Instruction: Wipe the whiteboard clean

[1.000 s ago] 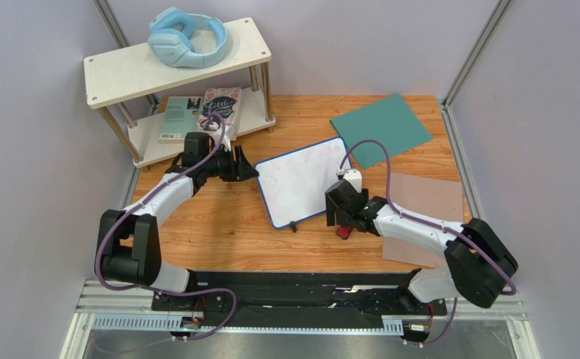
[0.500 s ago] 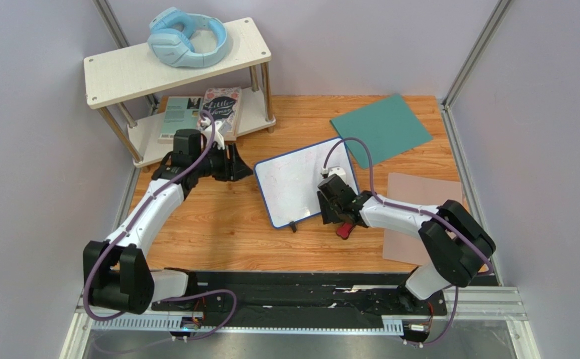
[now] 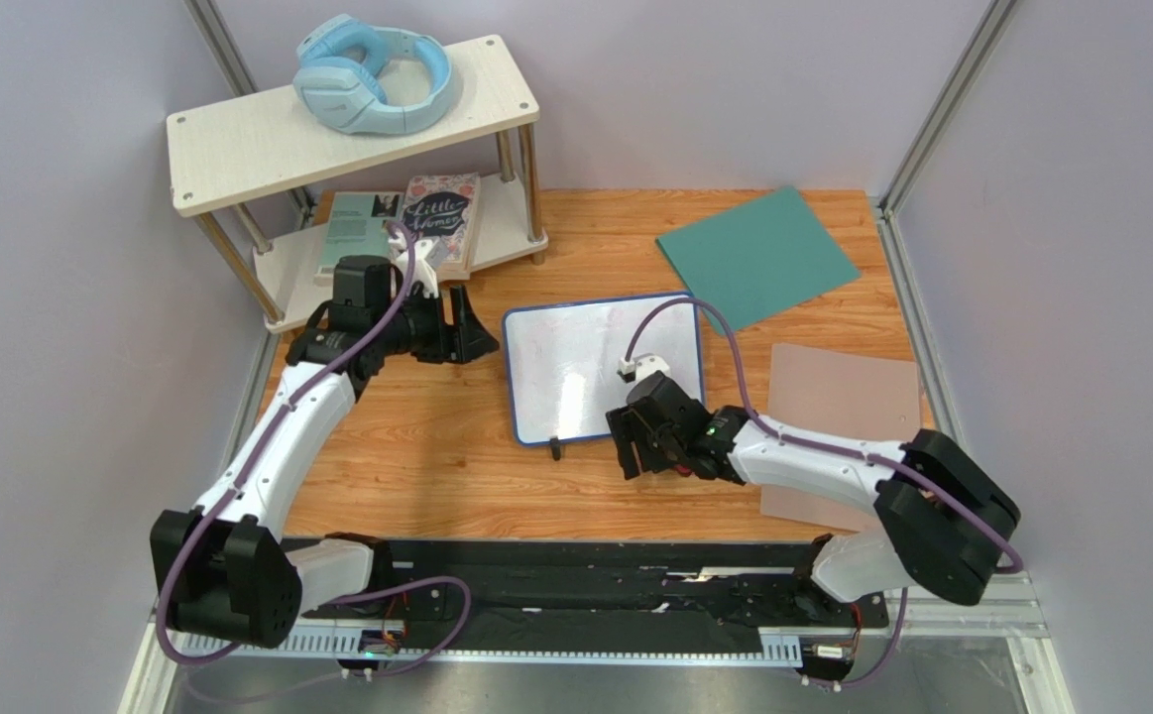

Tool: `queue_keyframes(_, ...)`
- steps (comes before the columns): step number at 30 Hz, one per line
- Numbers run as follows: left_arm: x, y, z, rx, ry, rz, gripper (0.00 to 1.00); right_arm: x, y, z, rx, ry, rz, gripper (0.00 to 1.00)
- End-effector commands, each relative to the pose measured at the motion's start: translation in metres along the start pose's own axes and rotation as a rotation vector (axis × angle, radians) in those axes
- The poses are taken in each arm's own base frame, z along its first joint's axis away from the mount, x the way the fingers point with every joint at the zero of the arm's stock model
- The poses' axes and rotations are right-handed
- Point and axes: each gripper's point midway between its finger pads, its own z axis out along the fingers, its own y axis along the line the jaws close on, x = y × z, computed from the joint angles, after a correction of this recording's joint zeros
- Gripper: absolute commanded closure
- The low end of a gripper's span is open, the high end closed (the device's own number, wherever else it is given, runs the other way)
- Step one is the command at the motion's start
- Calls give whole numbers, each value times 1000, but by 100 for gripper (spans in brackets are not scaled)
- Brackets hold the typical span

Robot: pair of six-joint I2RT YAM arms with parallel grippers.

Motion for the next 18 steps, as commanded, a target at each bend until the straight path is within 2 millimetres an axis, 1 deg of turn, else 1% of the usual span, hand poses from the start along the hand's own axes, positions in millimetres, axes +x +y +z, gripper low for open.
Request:
queue_keyframes(1, -18, -10, -19, -19, -26, 21, 9, -9, 0, -23, -6, -60, 33, 20)
queue_keyframes(2, -19, -12, -22, -18, -31, 29, 8, -11, 0, -28, -8, -73, 38, 15)
queue_keyframes(3, -20, -14, -25, -16, -33, 38, 7, -20, 1, -41, -27, -119, 48, 11)
queue_keyframes(4, -21, -16, -29, -18, -32, 44, 7, -23, -2, -48, -15, -132, 52, 4)
queue_keyframes(5, -23, -19, -34, -16, -41, 55, 7, -28, -2, -56, -18, -156, 61, 1)
queue_keyframes(7, -26, -25, -42, -13, -44, 70, 7, -46, -4, -81, -24, -230, 75, 0)
queue_keyframes(8, -28, -28, -46, -12, -49, 74, 6, -52, -6, -90, -23, -257, 78, 0)
queue_keyframes(9, -28, -29, -49, -15, -48, 81, 1, -60, -6, -99, -23, -285, 82, 0)
queue_keyframes(10, -32, -32, -53, -20, -55, 74, 1, -69, -9, -115, -23, -335, 92, 0)
queue_keyframes(11, -35, -34, -57, -21, -62, 92, 1, -82, -9, -129, -28, -381, 102, 0)
queue_keyframes(13, -39, -45, -66, 12, -90, 124, 1, -98, -13, -150, -25, -454, 110, 0)
queue_keyframes(14, -41, -48, -69, 14, -103, 135, 1, -109, -12, -163, -32, -494, 118, 0)
queue_keyframes(17, -49, -59, -81, 38, -164, 162, 1, -123, -12, -178, -29, -538, 114, 0)
queue_keyframes(18, -50, -58, -83, 26, -172, 160, 1, -130, -11, -185, -35, -555, 115, 0)
